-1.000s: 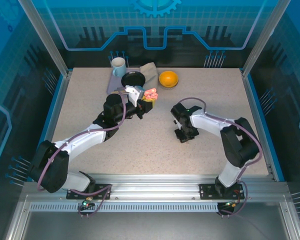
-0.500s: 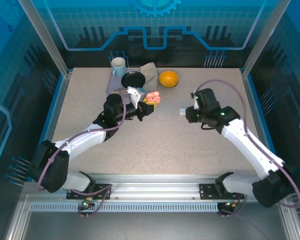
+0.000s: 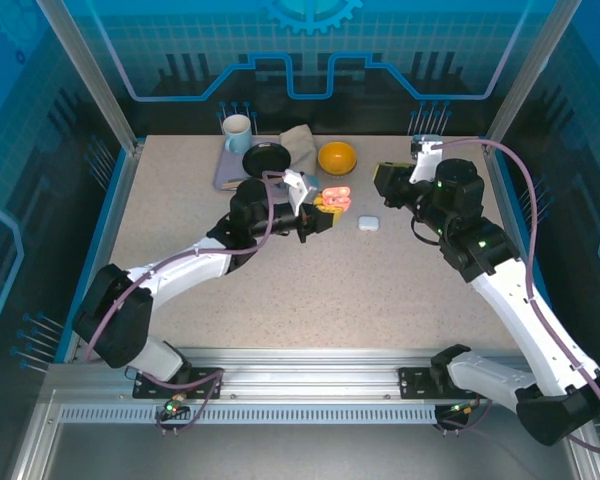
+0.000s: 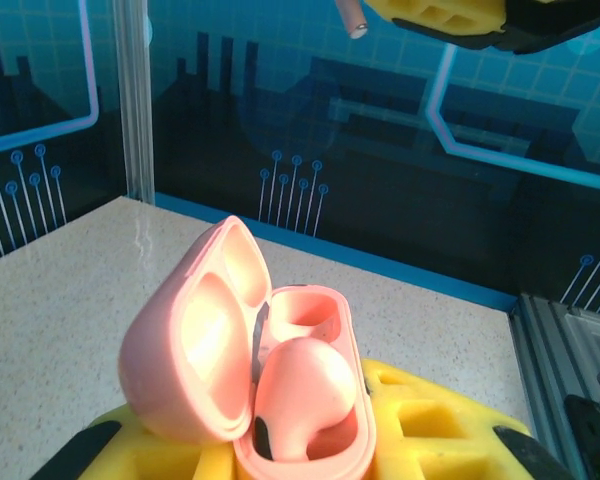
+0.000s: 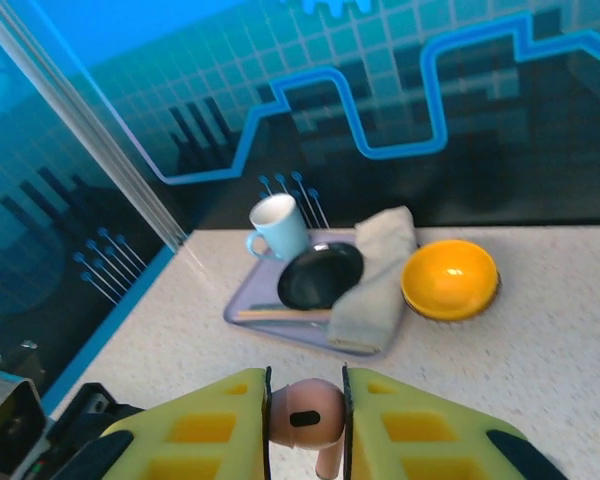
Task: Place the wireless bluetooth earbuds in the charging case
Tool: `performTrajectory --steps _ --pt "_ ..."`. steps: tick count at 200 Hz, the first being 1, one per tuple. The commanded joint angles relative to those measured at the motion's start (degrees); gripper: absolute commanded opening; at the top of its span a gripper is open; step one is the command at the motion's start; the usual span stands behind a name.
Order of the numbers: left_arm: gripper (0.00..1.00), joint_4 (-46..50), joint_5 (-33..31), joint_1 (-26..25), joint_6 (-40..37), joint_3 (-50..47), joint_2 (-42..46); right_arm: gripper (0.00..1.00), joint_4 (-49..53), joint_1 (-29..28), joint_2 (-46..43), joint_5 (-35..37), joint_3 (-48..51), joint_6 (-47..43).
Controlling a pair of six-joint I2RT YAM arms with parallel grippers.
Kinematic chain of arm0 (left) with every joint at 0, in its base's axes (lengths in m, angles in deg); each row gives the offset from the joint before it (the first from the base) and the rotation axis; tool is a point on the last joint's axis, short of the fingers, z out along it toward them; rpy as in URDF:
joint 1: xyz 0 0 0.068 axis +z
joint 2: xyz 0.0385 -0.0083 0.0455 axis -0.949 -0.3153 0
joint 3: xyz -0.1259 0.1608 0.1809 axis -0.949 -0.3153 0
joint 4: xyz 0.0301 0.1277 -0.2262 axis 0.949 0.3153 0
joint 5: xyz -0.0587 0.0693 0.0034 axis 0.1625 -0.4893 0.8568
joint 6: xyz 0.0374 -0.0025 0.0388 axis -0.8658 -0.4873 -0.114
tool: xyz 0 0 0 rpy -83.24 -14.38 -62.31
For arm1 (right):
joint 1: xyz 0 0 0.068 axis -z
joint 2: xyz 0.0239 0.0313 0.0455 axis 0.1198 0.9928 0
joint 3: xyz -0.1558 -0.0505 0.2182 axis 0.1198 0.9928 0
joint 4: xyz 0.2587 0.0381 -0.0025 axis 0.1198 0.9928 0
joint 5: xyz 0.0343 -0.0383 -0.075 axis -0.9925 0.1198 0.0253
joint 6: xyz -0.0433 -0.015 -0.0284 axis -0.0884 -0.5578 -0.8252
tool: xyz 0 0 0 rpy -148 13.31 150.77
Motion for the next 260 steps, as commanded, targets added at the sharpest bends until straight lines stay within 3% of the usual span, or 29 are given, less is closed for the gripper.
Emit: performTrajectory --steps 1,38,114,260 --pt "0.00 -2.2 -0.7 -0.9 -0.9 4.1 -1.3 0.22 -9.9 0.6 -1.6 -2.7 2.8 1.0" --pt "0.00 -3.2 -1.9 -1.7 0.1 8.2 -3.1 0.22 -15.7 0.7 -3.3 -5.4 5.7 -0.3" --pt "0.00 -2.3 -1.3 -2.4 -0.4 12.1 -4.0 0.21 -18.1 0.8 -3.4 -9.2 7.5 -0.1" --pt "0.00 -0.6 -1.4 -2.6 -1.8 13.0 -3.2 0.19 -17.9 0.8 -2.8 -9.3 9.6 1.5"
